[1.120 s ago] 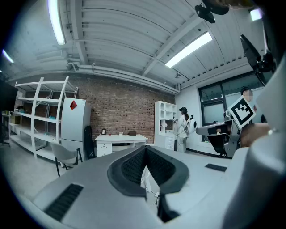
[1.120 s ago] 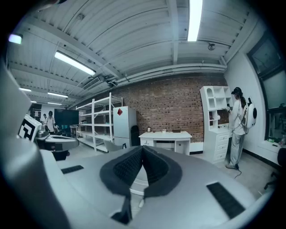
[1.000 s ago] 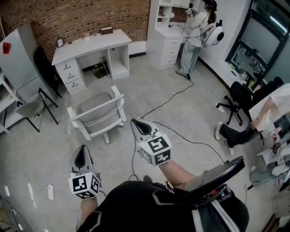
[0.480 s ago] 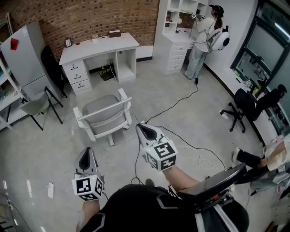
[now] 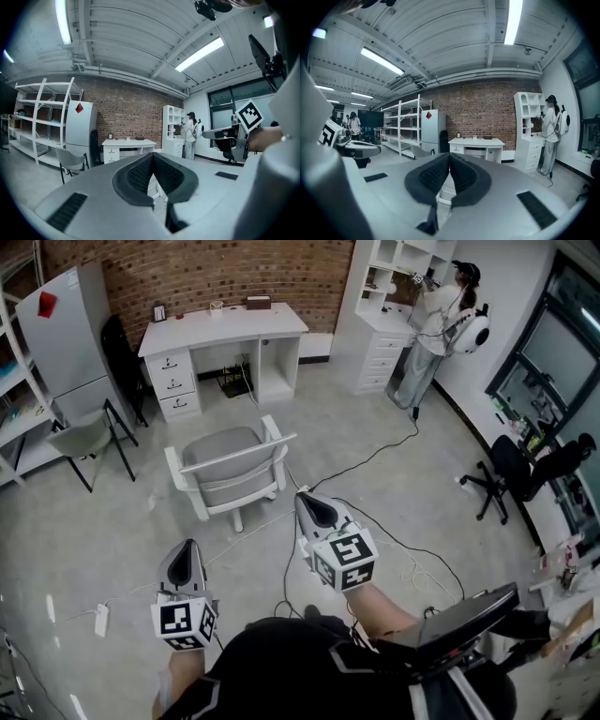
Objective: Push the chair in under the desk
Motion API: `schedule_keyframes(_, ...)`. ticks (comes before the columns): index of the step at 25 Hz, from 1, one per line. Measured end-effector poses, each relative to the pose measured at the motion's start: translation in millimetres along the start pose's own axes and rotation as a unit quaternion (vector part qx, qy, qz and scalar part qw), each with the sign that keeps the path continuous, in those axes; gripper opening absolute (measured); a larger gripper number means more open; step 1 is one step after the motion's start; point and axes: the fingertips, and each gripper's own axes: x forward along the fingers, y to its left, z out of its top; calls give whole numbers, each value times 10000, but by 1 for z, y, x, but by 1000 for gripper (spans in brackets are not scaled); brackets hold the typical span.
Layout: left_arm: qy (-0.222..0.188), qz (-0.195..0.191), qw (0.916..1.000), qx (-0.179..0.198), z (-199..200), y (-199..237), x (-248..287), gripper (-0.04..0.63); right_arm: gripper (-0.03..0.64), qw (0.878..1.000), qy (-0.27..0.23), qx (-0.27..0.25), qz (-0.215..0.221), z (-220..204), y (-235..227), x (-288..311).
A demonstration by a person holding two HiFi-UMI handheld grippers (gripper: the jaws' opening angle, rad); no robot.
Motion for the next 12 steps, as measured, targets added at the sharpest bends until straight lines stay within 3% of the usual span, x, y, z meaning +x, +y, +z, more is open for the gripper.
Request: schedule_keyframes(12,-33,-123,9999,55,-7,31,7,8,9,9997,-24,-210,93,1,32,25)
